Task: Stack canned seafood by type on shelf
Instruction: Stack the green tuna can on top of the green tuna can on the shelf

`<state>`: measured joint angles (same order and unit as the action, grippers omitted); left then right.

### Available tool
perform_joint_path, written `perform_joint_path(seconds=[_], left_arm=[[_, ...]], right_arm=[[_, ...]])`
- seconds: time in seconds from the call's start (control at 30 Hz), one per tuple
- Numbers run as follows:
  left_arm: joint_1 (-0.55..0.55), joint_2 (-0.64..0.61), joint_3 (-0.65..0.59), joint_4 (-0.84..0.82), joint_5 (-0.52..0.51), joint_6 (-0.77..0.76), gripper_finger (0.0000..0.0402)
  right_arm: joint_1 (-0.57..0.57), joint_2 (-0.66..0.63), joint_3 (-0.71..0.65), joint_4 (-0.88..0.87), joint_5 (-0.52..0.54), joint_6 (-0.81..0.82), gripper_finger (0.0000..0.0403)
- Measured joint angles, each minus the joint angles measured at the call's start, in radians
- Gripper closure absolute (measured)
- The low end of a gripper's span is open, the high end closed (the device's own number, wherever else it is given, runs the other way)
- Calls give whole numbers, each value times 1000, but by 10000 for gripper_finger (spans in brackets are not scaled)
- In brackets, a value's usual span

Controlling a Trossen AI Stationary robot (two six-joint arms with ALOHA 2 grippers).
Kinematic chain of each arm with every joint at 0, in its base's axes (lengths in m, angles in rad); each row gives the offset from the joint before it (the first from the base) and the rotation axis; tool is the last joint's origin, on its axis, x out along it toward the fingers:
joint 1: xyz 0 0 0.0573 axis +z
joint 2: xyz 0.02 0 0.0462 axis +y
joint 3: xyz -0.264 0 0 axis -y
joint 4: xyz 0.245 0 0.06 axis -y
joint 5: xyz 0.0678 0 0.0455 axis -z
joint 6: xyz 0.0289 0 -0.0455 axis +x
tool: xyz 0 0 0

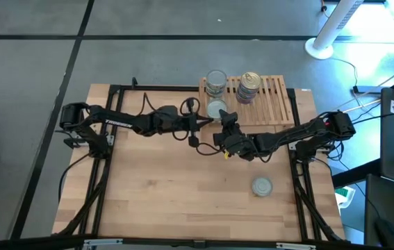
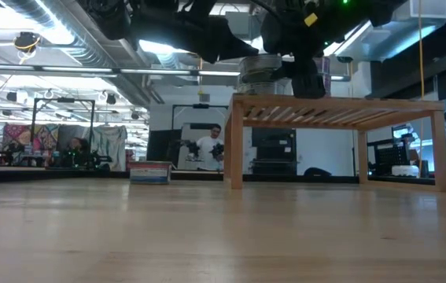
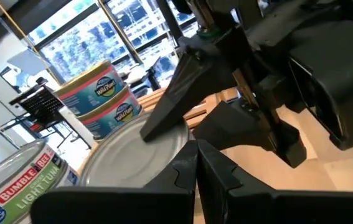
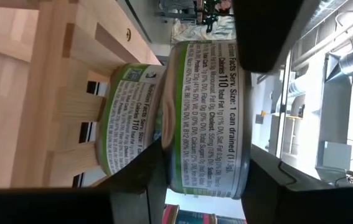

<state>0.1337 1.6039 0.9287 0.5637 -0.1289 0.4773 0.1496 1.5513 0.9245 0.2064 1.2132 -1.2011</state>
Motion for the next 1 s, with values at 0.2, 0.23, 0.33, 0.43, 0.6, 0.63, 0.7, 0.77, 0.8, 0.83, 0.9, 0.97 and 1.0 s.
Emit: perform_joint_path(seconds=[0.2,0.23,0.33,0.43,0.6,0.63,0.7,0.77,0.8,0.83,0.9,0.97,1.0], left_arm=[[1,0,0,1,40,5,396],[4,0,0,1,43,4,396],[8,0,0,-5,42,-3,396],[8,0,0,-6,42,-3,396],[18,0,0,-5,42,-3,396],[21,0,0,-5,42,-3,396],[29,0,0,-5,42,-3,396],[36,0,0,-5,42,-6,396],[40,0,0,-5,42,-7,396],[42,0,0,-5,44,-7,396],[47,0,0,-5,61,-7,396],[47,0,0,-5,68,-7,396],[47,0,0,-5,69,-7,396]], right_arm=[[-7,0,0,-3,-2,-7,253],[-11,0,0,-8,-1,-8,253],[-33,0,0,-32,0,24,253],[-48,0,0,-32,0,82,253],[-46,0,0,-32,-16,98,253],[-46,0,0,-32,-21,98,253],[-46,0,0,-33,-23,99,253],[-46,0,0,-34,-26,99,253],[-46,0,0,-34,-27,99,253],[-46,0,0,-35,-28,99,253],[-46,0,0,-35,-28,98,253],[-46,0,0,-36,-33,98,253],[-46,0,0,-36,-36,98,251]])
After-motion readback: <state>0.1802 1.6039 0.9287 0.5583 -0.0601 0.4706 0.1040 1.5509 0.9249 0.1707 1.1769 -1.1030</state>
